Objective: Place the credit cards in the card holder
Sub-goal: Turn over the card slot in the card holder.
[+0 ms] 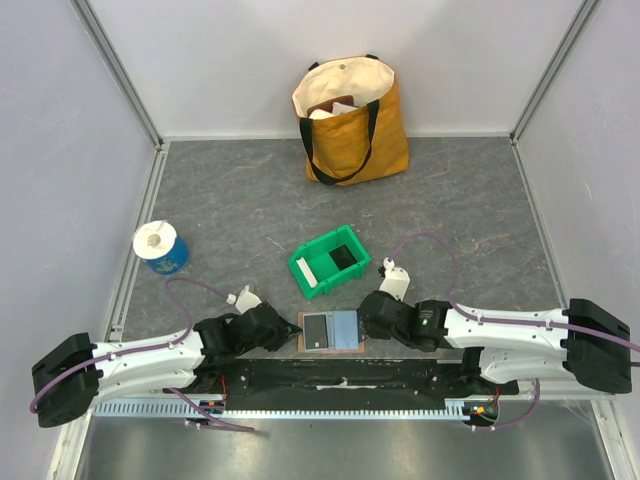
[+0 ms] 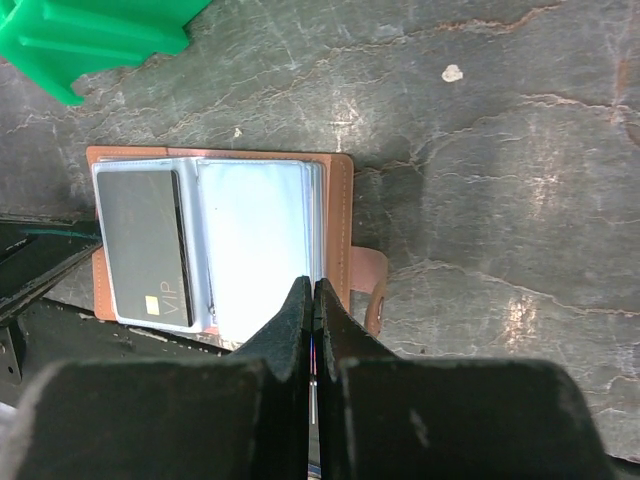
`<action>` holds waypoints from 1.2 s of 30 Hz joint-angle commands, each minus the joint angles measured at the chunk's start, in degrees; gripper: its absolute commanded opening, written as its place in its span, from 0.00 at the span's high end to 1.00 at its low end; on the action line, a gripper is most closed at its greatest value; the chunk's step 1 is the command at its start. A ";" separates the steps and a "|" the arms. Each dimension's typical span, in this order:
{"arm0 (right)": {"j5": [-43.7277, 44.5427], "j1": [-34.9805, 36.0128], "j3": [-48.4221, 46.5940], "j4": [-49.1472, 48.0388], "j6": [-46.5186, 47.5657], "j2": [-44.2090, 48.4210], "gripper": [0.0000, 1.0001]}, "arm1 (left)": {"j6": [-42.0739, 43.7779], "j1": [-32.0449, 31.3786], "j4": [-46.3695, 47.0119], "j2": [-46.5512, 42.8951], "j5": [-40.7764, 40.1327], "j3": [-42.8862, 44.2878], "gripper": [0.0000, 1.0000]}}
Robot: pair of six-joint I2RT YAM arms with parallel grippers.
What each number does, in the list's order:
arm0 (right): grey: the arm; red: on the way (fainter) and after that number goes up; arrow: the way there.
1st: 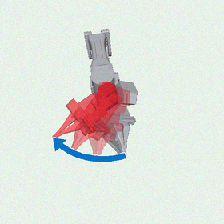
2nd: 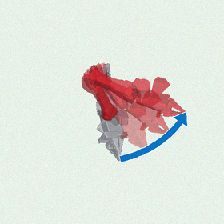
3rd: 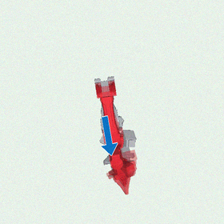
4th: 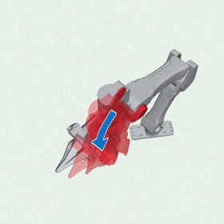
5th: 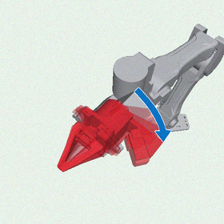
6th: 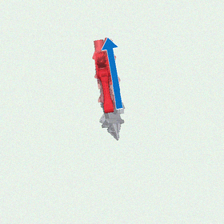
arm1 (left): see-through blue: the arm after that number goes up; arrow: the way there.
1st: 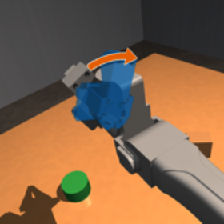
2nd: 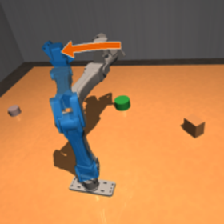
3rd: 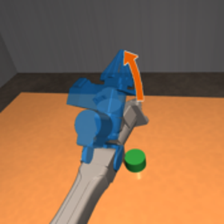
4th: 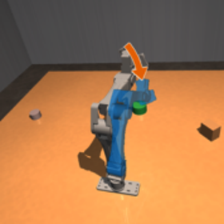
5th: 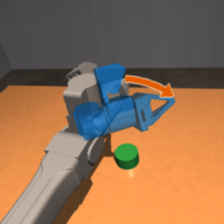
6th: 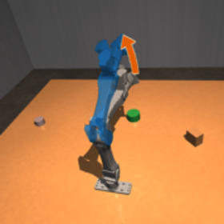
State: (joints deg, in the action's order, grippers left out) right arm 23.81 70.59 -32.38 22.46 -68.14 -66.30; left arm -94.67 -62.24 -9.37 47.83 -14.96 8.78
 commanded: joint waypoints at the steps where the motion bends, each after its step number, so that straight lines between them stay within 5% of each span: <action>1: -0.17 -0.36 0.21 0.66 -0.42 1.27 1.00 | 0.02 -0.25 -5.49 0.68 -2.35 -0.95 0.98; 18: -5.18 -0.45 -1.37 -8.21 2.66 -5.50 1.00 | 0.02 -0.25 -4.79 0.86 -2.18 -1.13 0.98; 36: -3.95 3.59 -13.42 -5.40 8.64 -12.80 1.00 | 0.28 -0.25 -4.35 1.03 -2.00 -1.04 0.98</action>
State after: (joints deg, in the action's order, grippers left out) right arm 18.90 73.89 -45.32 16.60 -60.38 -78.04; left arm -94.70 -62.24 -9.10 48.07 -14.94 8.78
